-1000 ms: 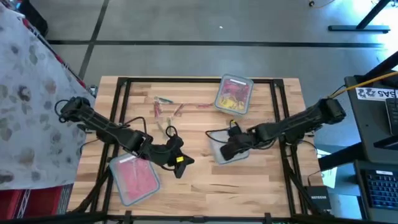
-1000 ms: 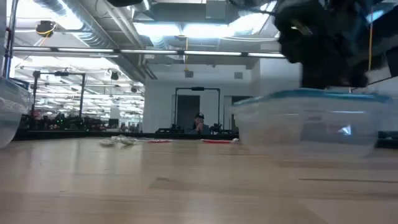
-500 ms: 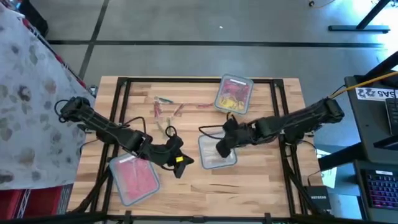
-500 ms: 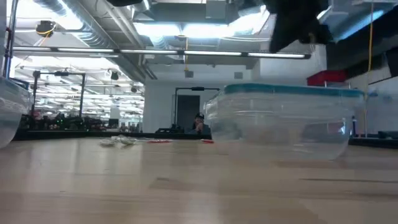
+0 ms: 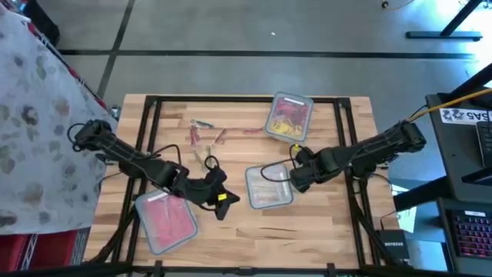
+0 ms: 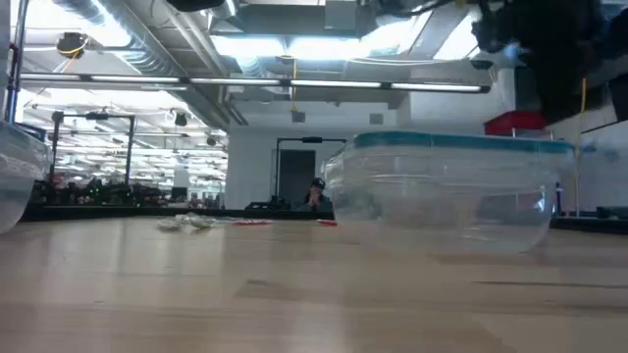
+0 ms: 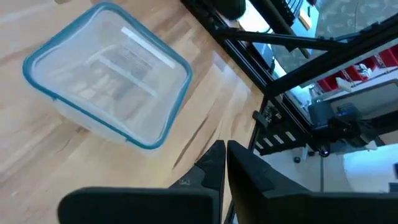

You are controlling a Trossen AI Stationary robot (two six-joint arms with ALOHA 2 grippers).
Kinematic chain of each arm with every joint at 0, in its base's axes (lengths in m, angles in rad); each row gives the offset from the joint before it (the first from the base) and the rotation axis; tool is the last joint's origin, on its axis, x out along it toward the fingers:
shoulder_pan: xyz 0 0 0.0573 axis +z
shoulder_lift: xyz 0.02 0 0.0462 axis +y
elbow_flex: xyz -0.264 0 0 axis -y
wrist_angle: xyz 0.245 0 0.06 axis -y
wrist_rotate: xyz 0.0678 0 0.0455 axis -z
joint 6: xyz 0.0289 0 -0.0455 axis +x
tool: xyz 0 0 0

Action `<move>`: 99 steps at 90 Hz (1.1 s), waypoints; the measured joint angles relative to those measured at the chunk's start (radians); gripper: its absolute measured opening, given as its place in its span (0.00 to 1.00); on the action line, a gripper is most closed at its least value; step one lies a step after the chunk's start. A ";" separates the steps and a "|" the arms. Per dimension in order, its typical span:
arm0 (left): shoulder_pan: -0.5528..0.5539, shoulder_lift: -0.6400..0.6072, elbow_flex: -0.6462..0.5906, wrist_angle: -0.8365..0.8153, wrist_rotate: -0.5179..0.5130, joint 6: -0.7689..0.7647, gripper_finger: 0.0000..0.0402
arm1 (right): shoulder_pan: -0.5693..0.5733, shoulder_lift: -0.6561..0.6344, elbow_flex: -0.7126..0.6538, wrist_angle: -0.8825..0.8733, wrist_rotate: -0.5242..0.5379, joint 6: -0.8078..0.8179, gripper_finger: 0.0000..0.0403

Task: Sort candy
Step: Open the square transparent bin

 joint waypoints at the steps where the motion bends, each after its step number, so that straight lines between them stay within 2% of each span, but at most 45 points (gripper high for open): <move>1: 0.000 0.000 0.000 0.000 0.000 0.000 0.00 | 0.004 0.000 -0.009 0.014 -0.010 0.003 0.00; 15: 0.000 0.000 0.000 0.000 0.000 0.001 0.00 | 0.060 0.004 -0.107 0.314 -0.096 0.094 0.00; 25: 0.003 0.000 0.000 0.001 0.000 0.001 0.00 | 0.085 0.005 -0.154 0.610 -0.100 0.134 0.00; 35: 0.008 0.000 0.000 0.001 0.000 0.000 0.00 | 0.099 0.005 -0.161 0.854 -0.075 0.084 0.00; 41: 0.011 0.000 0.000 0.003 -0.001 0.000 0.00 | 0.100 0.005 -0.156 0.940 -0.076 0.008 0.00; 47: 0.015 0.000 0.000 0.002 -0.001 0.000 0.00 | 0.104 0.002 -0.134 0.887 -0.060 0.008 0.00; 58: 0.014 0.001 0.000 0.004 -0.001 -0.005 0.00 | 0.104 0.000 -0.091 0.568 0.005 0.146 0.00; 66: 0.013 0.001 0.000 0.008 -0.001 -0.006 0.00 | 0.104 0.000 -0.088 0.342 -0.003 0.252 0.00; 74: 0.012 0.002 0.000 0.008 -0.001 -0.007 0.00 | 0.104 0.000 -0.099 0.230 -0.033 0.286 0.00; 85: 0.012 0.002 0.000 0.008 -0.001 -0.007 0.00 | 0.104 0.000 -0.156 0.310 -0.093 0.292 0.00; 99: 0.012 0.002 0.000 0.009 -0.001 -0.008 0.00 | 0.104 0.023 -0.220 0.646 -0.141 0.316 0.00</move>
